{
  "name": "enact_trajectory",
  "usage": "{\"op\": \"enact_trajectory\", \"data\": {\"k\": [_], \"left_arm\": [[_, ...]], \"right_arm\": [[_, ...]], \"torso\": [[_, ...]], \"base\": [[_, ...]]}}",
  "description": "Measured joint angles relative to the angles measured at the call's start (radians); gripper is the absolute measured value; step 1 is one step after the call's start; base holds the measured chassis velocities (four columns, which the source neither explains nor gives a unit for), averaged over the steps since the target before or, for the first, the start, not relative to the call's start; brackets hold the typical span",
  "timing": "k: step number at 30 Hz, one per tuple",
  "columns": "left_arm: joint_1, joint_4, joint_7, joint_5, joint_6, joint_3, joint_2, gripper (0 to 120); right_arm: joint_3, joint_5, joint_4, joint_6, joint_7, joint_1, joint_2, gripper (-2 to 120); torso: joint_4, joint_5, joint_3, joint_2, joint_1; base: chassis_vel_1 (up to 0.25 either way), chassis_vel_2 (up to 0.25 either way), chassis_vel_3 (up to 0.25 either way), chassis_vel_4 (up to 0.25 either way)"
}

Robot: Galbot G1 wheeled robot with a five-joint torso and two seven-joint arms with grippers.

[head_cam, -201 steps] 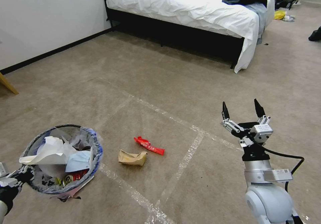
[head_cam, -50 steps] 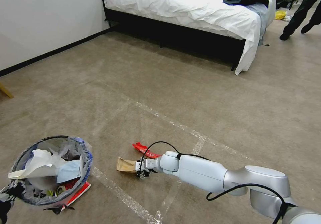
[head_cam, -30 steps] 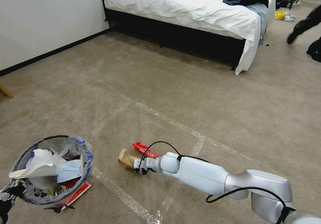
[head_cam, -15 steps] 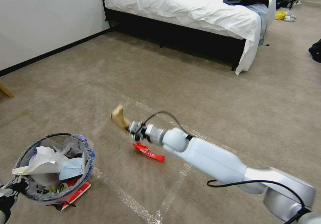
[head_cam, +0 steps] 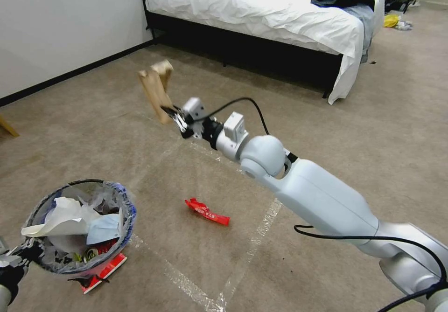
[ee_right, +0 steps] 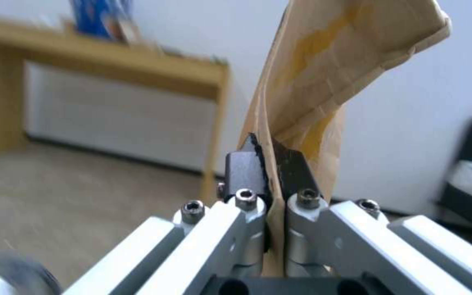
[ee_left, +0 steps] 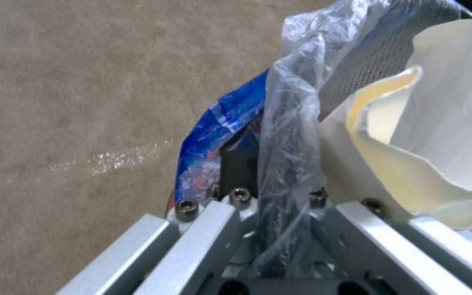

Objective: Pick up the trash bin and place the garbage on the floor into it.

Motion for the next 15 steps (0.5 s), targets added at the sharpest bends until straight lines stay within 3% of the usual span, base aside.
{"op": "enact_trajectory", "data": {"k": [2, 15], "left_arm": [[-0.002, -0.002, 0.000, -0.002, 0.001, 0.000, 0.008, 1], [-0.036, -0.002, -0.022, -0.035, 0.015, 0.001, 0.037, 1]], "right_arm": [[-0.021, 0.075, 0.034, 0.023, 0.012, 0.026, 0.021, 0], [-0.165, 0.212, 0.022, 0.158, -0.002, 0.084, 0.119, 0]], "torso": [[0.0000, -0.0001, 0.000, 0.000, 0.000], [0.0000, -0.0001, 0.000, 0.000, 0.000]], "base": [[0.000, 0.000, 0.000, 0.000], [0.000, 0.000, 0.000, 0.000]]}}
